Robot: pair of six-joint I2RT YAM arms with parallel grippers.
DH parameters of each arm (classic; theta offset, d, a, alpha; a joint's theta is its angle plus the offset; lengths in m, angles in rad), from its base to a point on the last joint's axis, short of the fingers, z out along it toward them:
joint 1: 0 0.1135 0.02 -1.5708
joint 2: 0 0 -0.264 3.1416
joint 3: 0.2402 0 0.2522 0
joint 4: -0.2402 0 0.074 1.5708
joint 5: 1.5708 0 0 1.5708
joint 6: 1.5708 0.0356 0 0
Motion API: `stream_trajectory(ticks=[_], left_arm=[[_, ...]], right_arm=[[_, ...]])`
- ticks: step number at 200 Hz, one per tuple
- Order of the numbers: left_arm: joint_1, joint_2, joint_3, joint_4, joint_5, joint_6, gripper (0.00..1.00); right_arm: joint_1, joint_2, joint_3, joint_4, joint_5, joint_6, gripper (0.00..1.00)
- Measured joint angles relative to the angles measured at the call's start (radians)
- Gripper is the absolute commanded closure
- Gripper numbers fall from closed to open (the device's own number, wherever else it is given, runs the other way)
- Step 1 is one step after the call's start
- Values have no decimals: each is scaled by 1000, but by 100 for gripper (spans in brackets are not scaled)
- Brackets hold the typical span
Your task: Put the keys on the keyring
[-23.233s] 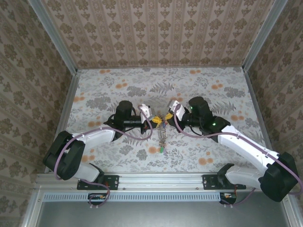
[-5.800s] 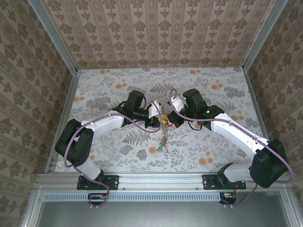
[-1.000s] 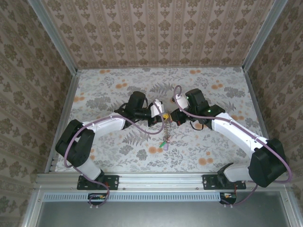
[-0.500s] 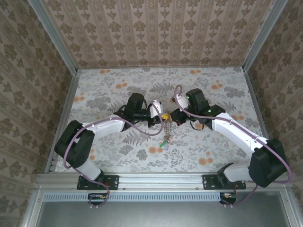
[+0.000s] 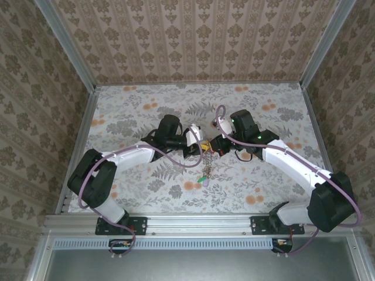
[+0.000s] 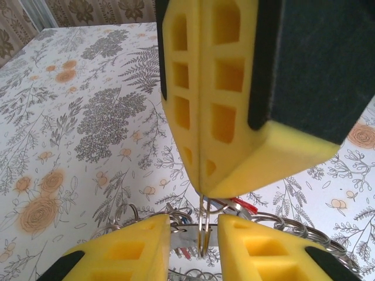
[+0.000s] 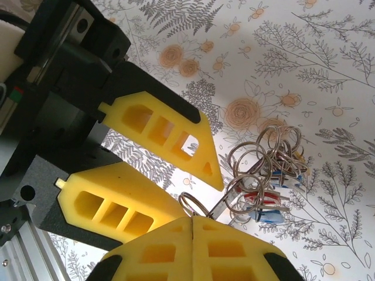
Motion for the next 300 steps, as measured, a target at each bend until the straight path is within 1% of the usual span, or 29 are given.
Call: stream_trajectory(ticks=[24, 33, 41, 55, 65, 97, 113, 229, 250, 259, 273, 282, 300], left_arm=[[-3, 0, 16, -27, 1, 16, 82], [-3, 0, 16, -31, 0, 20, 88], [-3, 0, 17, -34, 0, 25, 91], [-3, 0, 22, -46, 2, 30, 98], [-5, 0, 24, -50, 2, 39, 100], [-7, 0, 25, -52, 1, 37, 100], [-7, 0, 25, -53, 0, 36, 100], [-7, 0, 25, -51, -3, 29, 100], [-8, 0, 25, -52, -3, 28, 100], [-8, 0, 25, -52, -3, 27, 100], [-7, 0, 25, -51, -4, 27, 100], [-7, 0, 25, -52, -5, 25, 100], [-7, 0, 25, -51, -8, 25, 100]], right_arm=[[0, 0, 0, 1, -3, -2, 100], [0, 0, 0, 0, -3, -2, 100], [0, 0, 0, 0, -4, -2, 100], [0, 0, 0, 2, -5, -2, 100], [0, 0, 0, 0, -5, -2, 100], [-1, 2, 0, 0, -5, -2, 98], [-1, 6, 0, 1, -5, -2, 93], [-1, 15, 2, 2, -6, -2, 89], [-1, 24, 4, 2, -7, -2, 89], [-1, 25, 6, 2, -7, -2, 93], [-1, 26, 10, 1, -7, -2, 95], [-1, 26, 10, 1, -6, -2, 98], [-1, 26, 10, 0, -4, -2, 100]])
